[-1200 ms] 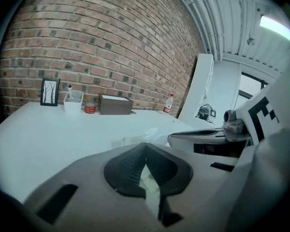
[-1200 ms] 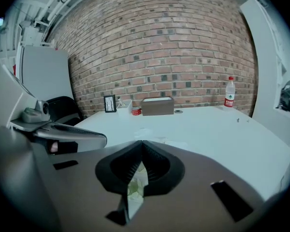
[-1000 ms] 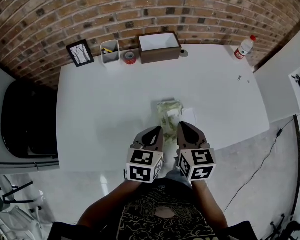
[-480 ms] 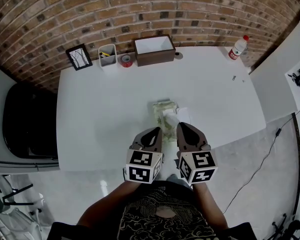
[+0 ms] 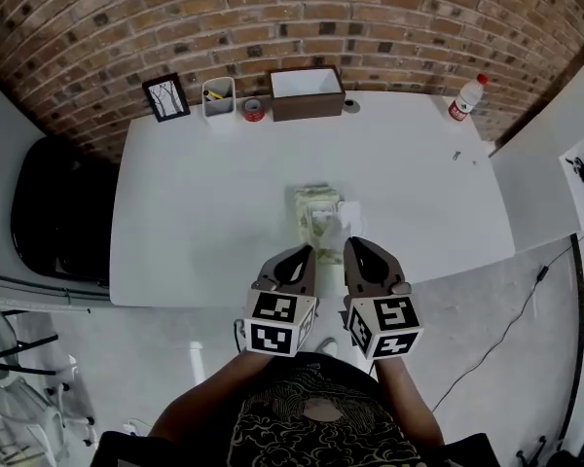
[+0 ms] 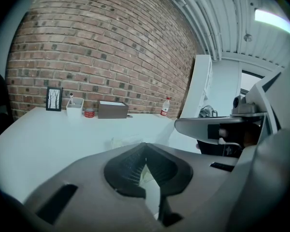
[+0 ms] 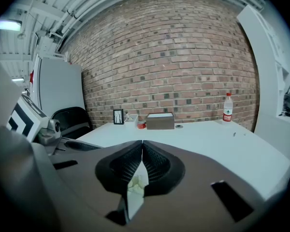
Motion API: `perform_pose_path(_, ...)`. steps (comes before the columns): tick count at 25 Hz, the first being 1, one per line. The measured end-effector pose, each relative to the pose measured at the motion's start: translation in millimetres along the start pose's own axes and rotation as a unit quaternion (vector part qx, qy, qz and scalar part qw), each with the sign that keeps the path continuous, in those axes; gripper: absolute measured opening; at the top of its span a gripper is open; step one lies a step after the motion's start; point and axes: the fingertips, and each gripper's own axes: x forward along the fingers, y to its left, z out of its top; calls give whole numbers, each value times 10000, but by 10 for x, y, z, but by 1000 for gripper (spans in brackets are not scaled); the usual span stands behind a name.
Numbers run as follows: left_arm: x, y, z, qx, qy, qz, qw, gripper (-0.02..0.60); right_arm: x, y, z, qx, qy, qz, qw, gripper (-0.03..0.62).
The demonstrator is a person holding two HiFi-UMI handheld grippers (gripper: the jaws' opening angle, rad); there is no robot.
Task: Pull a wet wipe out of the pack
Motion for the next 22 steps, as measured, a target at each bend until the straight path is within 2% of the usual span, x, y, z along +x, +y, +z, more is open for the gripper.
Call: perform_pose_path(22,-357,-504,-152,51,-297,565,9979,12,-531,65,-212,-383,-120,582,9975,17)
